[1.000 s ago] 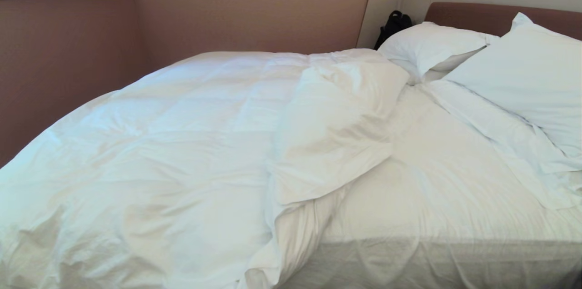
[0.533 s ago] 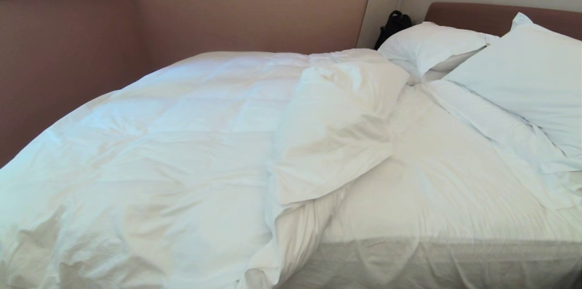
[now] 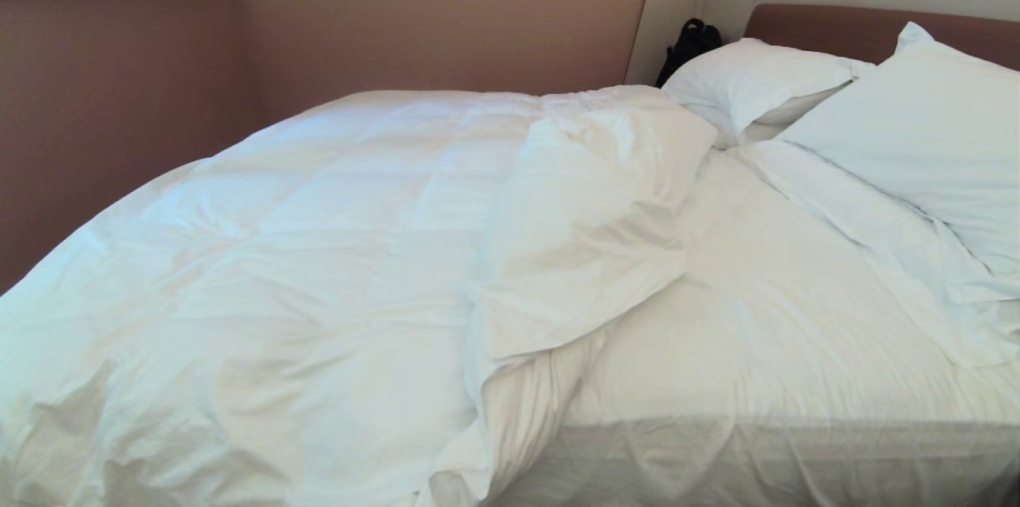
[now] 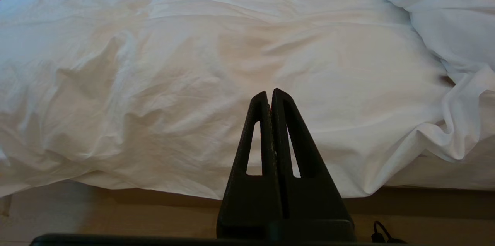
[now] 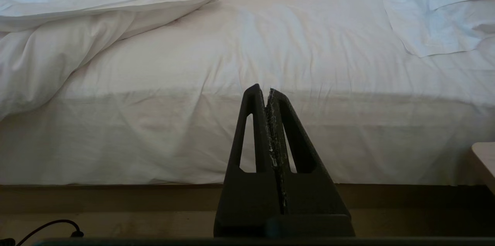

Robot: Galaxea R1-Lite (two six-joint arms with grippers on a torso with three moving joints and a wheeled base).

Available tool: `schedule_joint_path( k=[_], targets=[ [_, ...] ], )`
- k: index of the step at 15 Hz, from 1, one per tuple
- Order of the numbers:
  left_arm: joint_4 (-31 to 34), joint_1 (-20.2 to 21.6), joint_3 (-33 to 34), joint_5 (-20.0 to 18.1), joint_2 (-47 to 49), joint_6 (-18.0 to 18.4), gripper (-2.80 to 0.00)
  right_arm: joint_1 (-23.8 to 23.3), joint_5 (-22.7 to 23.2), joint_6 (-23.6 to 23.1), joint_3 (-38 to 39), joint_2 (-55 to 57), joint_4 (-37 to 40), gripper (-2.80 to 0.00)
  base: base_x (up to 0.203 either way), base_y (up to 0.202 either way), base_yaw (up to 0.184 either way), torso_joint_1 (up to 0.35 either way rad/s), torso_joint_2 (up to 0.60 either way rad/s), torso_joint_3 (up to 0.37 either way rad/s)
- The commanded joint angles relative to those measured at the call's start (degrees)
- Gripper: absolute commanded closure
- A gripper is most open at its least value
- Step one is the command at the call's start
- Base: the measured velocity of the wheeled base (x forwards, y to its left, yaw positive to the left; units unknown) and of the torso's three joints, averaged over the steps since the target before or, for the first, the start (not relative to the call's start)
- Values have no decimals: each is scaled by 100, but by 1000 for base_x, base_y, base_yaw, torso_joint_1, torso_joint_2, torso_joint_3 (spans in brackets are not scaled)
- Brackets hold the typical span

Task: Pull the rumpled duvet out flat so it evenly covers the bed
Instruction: Flatten the corners of the folded blanket

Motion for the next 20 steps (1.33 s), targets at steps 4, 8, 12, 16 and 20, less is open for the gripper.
schedule_joint_path(
  k=[4,8,12,16,20],
  targets=[
    [0,2,0,0,2,0,0,-2,2,-15,0,6,-1,0,0,0,0,0,0,0],
    [0,2,0,0,2,0,0,-2,-7,-67,0,6,-1,0,0,0,0,0,0,0],
    [0,2,0,0,2,0,0,-2,-8,-77,-1,-2,10,0,0,0,0,0,0,0],
    [0,2,0,0,2,0,0,-2,-25,-71,-29,6,43,0,0,0,0,0,0,0],
    [0,2,0,0,2,0,0,-2,25,-70,-859,31,464,0,0,0,0,0,0,0]
  ],
)
